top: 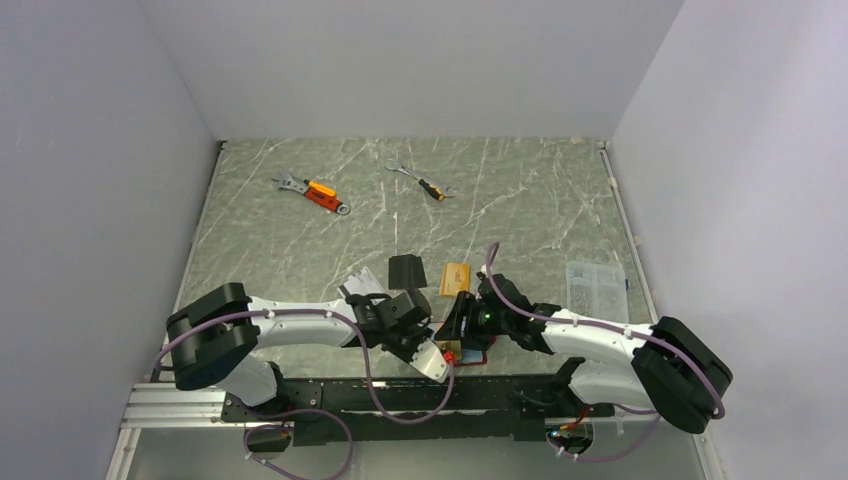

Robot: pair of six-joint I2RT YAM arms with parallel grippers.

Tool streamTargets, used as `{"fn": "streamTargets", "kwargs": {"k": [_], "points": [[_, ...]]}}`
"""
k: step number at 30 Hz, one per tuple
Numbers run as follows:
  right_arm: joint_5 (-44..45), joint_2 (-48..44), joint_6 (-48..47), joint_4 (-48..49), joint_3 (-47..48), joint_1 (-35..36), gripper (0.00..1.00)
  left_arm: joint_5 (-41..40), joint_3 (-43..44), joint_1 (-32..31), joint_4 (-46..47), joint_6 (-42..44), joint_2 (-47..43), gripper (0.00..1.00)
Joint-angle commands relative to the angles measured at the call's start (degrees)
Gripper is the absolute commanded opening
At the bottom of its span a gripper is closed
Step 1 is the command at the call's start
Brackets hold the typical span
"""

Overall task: Put the credit cards into the card holder
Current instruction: Insert the credit card into the card holder.

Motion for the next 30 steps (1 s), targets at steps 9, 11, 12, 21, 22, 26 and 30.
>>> {"fn": "streamTargets", "kwargs": {"k": [9, 11, 12, 21, 22, 26, 30], "points": [[-1.68, -1.27, -0.01, -8.14, 2.43, -1.14, 0.57, -6.99, -1.52, -1.31, 4.10, 4.33, 4.29, 0.00], [-0.60, -2.62, -0.55, -11.31, 3.49, -1.19, 0.57, -7.95, -2.18, -1.34, 4.57, 4.74, 4.73, 0.00], [0.04, -3.37, -0.99, -13.30, 4.17, -1.35, 0.57, -8.47, -2.38, -1.28, 4.69, 4.83, 4.89, 0.00], [1.32, -5.46, -2.29, -17.48, 5.02, -1.76, 0.55, -8.47, -3.81, -1.31, 4.15, 4.01, 3.23, 0.00], [1.29, -5.28, -2.42, -17.33, 5.01, -1.75, 0.54, -8.33, -4.03, -1.31, 4.16, 3.89, 2.97, 0.00], [1.78, -4.58, -2.41, -16.14, 4.96, -1.70, 0.52, -8.48, -4.82, -1.31, 4.46, 3.78, 2.24, 0.00], [1.75, -1.73, -3.16, -14.19, 6.14, -1.65, 0.51, -8.53, -5.25, -1.31, 4.91, 3.67, 2.22, 0.00]]}}
